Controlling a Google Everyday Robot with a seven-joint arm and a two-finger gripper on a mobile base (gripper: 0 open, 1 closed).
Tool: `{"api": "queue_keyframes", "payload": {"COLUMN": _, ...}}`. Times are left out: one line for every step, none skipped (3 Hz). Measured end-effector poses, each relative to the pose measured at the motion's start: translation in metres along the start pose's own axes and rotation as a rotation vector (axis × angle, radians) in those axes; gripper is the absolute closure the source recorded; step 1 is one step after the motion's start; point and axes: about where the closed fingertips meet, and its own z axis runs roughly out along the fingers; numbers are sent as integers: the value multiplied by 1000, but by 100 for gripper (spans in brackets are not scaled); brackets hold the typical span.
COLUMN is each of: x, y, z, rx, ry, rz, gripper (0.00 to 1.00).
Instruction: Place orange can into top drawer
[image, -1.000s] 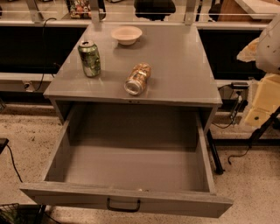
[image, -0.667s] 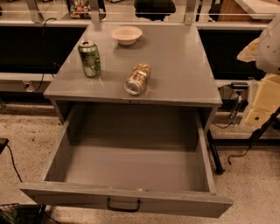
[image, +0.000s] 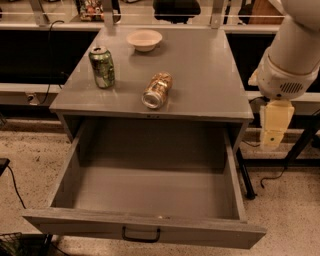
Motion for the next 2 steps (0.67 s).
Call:
{"api": "queue_keyframes", "payload": {"x": -4, "y": -10, "z": 3, "rx": 32, "ry": -16, "rz": -66, "gripper": 0}}
{"api": "queue_keyframes", "payload": {"x": -3, "y": -9, "z": 3, "rx": 31, "ry": -15, "rz": -65, "gripper": 0}}
